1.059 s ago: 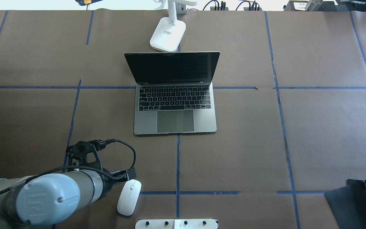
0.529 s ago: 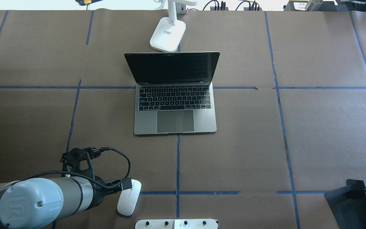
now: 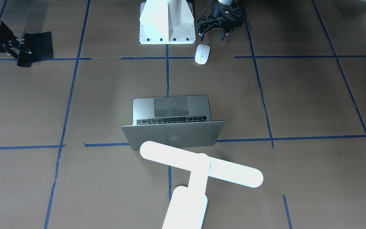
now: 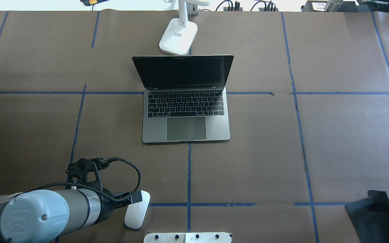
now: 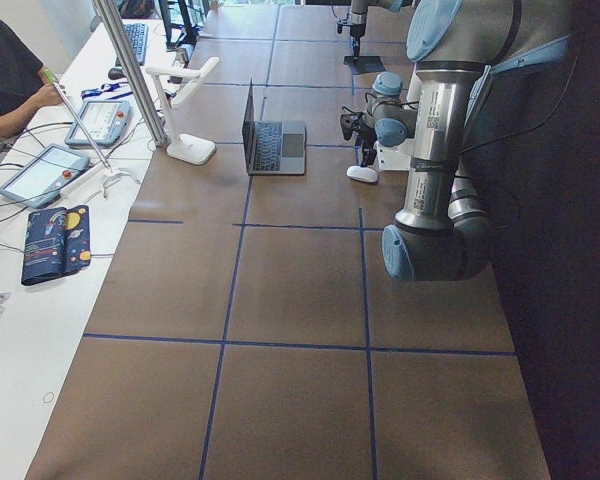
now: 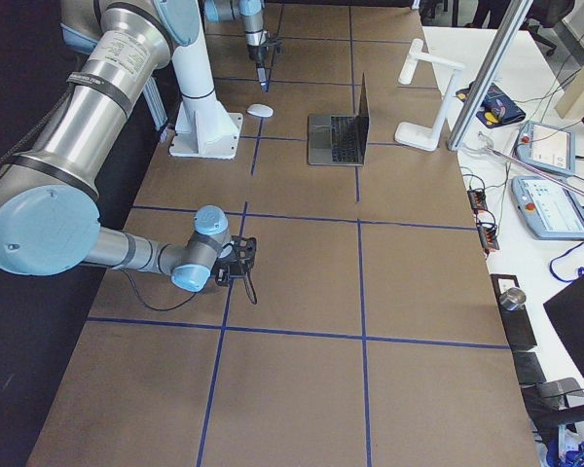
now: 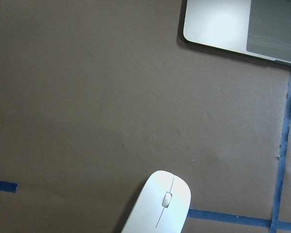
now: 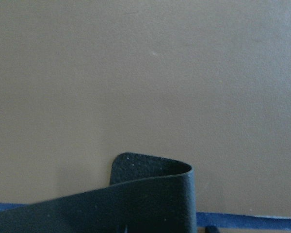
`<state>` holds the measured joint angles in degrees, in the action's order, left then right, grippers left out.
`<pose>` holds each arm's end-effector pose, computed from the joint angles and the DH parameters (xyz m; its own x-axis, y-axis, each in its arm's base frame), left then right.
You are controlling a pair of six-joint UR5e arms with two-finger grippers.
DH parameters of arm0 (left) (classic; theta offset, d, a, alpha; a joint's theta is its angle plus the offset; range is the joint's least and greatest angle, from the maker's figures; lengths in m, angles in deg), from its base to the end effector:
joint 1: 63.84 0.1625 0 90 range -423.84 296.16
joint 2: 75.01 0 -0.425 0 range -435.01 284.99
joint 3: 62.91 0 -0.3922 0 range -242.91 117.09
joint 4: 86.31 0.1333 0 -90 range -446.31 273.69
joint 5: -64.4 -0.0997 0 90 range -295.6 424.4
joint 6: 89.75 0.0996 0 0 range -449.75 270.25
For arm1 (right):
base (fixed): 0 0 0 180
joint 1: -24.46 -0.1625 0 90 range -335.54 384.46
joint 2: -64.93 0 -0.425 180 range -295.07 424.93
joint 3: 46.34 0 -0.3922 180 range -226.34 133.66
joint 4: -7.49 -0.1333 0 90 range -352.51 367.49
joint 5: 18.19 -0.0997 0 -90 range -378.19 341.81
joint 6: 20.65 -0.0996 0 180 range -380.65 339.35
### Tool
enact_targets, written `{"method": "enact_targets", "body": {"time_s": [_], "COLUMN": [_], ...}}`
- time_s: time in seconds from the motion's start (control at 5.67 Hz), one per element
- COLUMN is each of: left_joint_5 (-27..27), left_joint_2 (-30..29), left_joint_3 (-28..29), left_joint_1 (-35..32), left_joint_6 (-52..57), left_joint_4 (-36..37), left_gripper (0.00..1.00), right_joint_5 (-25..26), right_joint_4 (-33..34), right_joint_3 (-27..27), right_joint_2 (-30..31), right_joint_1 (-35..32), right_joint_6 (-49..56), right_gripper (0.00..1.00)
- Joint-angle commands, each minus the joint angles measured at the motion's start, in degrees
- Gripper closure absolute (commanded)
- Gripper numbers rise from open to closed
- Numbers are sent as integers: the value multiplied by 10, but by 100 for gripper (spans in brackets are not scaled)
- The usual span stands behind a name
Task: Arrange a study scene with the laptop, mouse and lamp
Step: 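Grasp the black mouse pad with the right gripper and lift it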
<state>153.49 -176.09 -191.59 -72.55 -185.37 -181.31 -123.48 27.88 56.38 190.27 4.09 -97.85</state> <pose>0.4480 -0.2051 0.2562 0.5515 -0.1836 -0.8137 0.2193 0.9731 -0.0709 -0.2013 -0.1889 0.6527 0.6579 0.0163 0.7529 -0.0095 0.9999 -0.0134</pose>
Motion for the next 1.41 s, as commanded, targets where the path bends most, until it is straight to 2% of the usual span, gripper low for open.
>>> {"method": "enact_targets", "body": {"time_s": [0.0, 0.35, 0.53, 0.71, 0.88, 1.06, 1.24], "left_joint_5": [-1, -2, -4, -5, -6, -6, -10], "left_joint_2": [0, 0, 0, 1, 0, 0, 1], "left_joint_3": [-1, -3, -3, 0, -1, -1, -3], "left_joint_1": [-1, -1, 0, 0, 0, 0, -1], "left_joint_6": [-1, -11, -11, -3, -3, -3, -3], "left_joint_4": [1, 2, 3, 3, 3, 3, 3], "left_gripper": [0, 0, 0, 0, 0, 0, 0], "right_joint_5": [1, -3, -2, -4, -23, -73, -115], "right_joint_4": [-25, -93, -102, -117, -129, -122, -74], "right_joint_3": [-3, -5, -1, 1, -4, -10, -29], "right_joint_2": [3, 28, 28, 8, -37, -94, -172], "right_joint_1": [-1, -2, -4, -41, -79, -152, -203], "right_joint_6": [-21, -22, -24, -30, -30, -30, -31], "right_gripper": [100, 100, 100, 100, 100, 100, 100]}}
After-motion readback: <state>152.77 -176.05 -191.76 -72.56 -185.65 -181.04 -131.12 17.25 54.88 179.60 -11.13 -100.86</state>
